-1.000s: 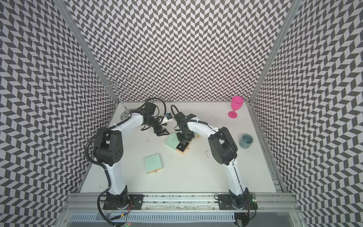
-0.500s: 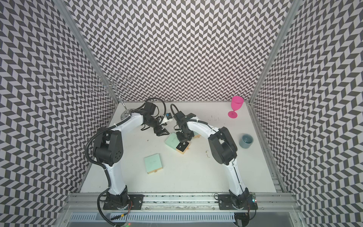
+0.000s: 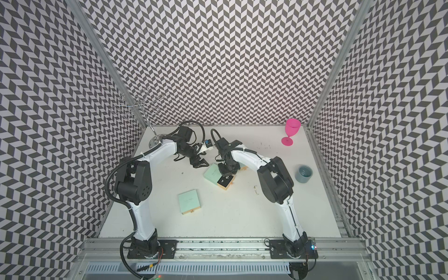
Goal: Place the earrings into the drawer-style jewelry box
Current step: Insert the earring into the inner lining.
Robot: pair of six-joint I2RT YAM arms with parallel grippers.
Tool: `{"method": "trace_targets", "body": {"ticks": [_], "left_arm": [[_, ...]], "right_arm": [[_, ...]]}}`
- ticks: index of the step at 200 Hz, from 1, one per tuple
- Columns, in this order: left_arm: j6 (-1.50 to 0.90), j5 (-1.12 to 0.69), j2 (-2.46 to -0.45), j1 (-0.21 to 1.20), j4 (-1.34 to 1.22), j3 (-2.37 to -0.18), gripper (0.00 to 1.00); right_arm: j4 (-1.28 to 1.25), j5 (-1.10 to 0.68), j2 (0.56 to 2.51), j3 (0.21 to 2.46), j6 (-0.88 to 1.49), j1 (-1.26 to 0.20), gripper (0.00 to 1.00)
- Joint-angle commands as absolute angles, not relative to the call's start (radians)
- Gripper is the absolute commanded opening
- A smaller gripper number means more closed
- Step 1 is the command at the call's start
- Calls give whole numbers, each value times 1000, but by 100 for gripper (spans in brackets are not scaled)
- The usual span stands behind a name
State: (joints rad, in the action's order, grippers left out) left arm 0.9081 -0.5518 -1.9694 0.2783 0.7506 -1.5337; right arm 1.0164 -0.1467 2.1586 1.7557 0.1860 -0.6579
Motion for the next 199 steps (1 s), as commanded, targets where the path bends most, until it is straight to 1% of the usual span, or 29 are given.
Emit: {"method": "trace_targets", "body": {"ticks": [1,56,85,129,199], "left_arm": [[931,-574,-1958,279,765,-1527,84],[933,-575,-1965,275,768,-1546,84],[935,-573,-1965,276,772,-1548,84],[936,-577,-1965,276,776,-1549,84],[939,-577,-1967,278,781,-1554,84]], "right_arm": [[1006,-134,2127,1738,185,-663,10],[1023,-98,2090,1772,188,-663,12],[1036,-112,2081,1784,187,-663,10],[1016,-135,2082,1735,183,-664,8],[988,-162,2126,1724,187,-666,8]]}}
